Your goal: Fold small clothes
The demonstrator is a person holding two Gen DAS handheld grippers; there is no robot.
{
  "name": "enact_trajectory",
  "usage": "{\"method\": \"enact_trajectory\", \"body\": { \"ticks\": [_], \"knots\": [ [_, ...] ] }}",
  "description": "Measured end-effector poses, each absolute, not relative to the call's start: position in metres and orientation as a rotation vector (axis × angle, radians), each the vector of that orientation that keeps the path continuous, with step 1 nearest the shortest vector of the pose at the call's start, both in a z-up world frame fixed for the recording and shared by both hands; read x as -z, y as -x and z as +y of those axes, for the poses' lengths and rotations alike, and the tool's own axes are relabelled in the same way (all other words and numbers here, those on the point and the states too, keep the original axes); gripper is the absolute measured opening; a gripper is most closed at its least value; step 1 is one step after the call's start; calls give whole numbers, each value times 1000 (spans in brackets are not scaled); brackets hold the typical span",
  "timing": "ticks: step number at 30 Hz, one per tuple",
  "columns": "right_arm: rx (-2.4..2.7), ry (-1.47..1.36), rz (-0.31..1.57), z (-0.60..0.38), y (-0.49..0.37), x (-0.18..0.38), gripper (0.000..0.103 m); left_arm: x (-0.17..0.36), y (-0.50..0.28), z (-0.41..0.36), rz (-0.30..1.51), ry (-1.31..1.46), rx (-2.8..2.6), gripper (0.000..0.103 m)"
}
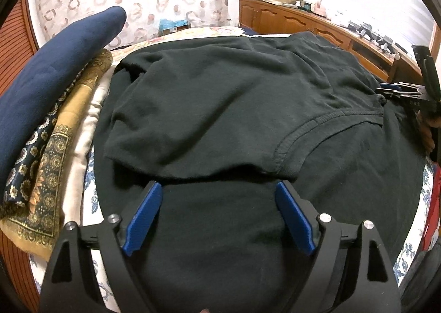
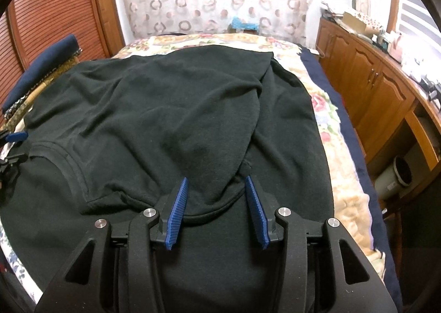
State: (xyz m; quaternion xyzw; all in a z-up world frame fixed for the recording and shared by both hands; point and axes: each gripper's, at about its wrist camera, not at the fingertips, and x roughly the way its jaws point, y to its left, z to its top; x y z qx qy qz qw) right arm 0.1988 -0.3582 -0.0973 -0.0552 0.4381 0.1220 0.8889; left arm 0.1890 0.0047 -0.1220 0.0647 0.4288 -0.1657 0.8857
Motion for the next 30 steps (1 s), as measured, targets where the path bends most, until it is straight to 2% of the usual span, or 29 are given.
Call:
{"method": "enact_trajectory", "body": {
  "ticks": [10, 14, 19, 20, 22, 24, 30],
  "knots": [
    [-253, 116, 910, -358, -199, 97, 44, 122, -184, 8, 890, -120, 325, 86],
    [-253, 116, 910, -359, -199, 98, 44, 111, -178, 28, 831, -17, 324, 85],
    [-253, 115, 910, -359, -199, 98, 44, 94, -180, 55, 770, 55, 253, 66],
    [-254, 115, 910, -360, -199, 98, 44, 91, -182, 59, 766, 63, 246, 56],
    [-254, 115, 910, -359, -199, 98, 44, 89, -189, 65, 770, 66, 225, 53],
    [-254, 115, 910, -359, -199, 98, 44, 91, -194, 66, 775, 54, 222, 46],
    [-254, 115, 910, -359, -199, 98, 44, 105, -214, 57, 819, -13, 172, 45]
  ]
}}
